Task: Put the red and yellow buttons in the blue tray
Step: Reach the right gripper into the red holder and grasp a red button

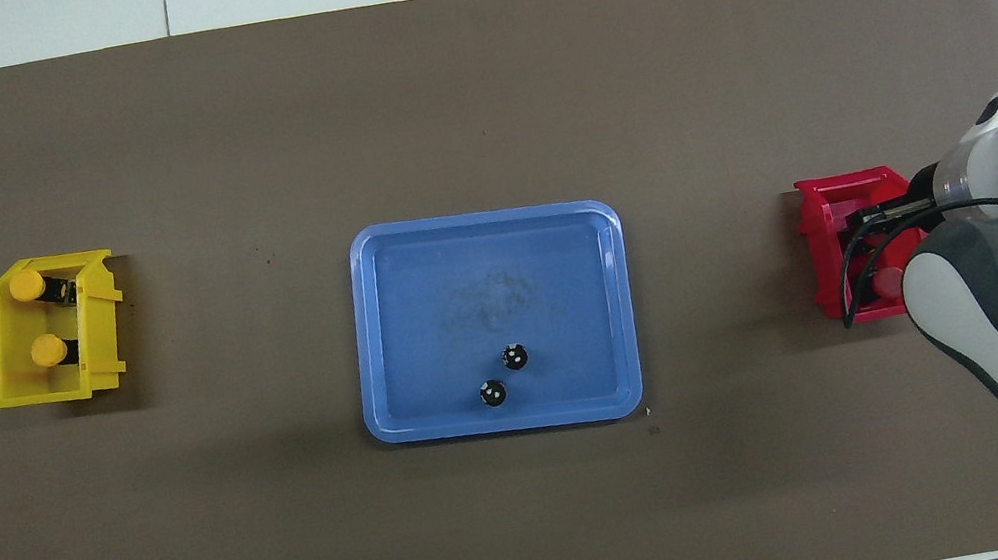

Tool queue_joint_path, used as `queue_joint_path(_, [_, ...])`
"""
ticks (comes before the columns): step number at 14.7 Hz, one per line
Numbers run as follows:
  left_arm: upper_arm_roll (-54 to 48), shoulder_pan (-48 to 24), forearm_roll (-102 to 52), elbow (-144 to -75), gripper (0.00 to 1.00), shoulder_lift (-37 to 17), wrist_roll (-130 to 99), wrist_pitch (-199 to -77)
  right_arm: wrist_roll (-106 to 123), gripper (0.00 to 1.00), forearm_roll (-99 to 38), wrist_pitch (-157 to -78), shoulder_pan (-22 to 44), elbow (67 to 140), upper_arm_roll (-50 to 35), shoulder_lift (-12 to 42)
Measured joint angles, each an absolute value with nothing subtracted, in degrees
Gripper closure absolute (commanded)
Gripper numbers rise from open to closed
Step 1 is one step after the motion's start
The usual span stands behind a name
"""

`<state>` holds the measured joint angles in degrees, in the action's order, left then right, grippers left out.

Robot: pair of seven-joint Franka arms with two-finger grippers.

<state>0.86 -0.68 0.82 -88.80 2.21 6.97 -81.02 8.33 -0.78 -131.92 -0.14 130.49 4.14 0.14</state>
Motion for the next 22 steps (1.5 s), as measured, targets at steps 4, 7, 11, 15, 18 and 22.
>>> queue_joint_path(4, [0.86,-0.68,0.82,-89.62,0.0,2.61,6.97,-81.03,8.97,0.48,-0.78,-131.94,-0.14,130.75,4.14,0.13])
queue_joint_path(7, [0.86,-0.68,0.82,-89.75,0.0,2.84,6.96,-81.05,9.08,0.6,-0.78,-131.94,-0.14,130.85,4.14,0.13])
queue_joint_path(11, [0.86,-0.68,0.82,-89.76,0.0,2.9,6.96,-81.14,9.54,0.76,-0.78,-131.97,-0.14,130.84,4.14,0.1])
queue_joint_path(15, [0.88,-0.55,0.83,-90.05,0.0,2.94,6.96,-82.45,9.97,0.76,-0.67,-128.89,-0.07,128.0,4.12,0.16])
queue_joint_path(18, [0.98,-0.46,0.83,-93.68,0.0,3.26,6.96,-88.96,10.07,0.76,-0.58,-119.54,0.59,119.67,4.05,0.84])
queue_joint_path(22, [1.16,-0.28,0.83,-103.78,0.0,2.21,6.96,-104.01,7.08,0.76,-0.59,-107.04,6.68,104.51,3.87,4.07])
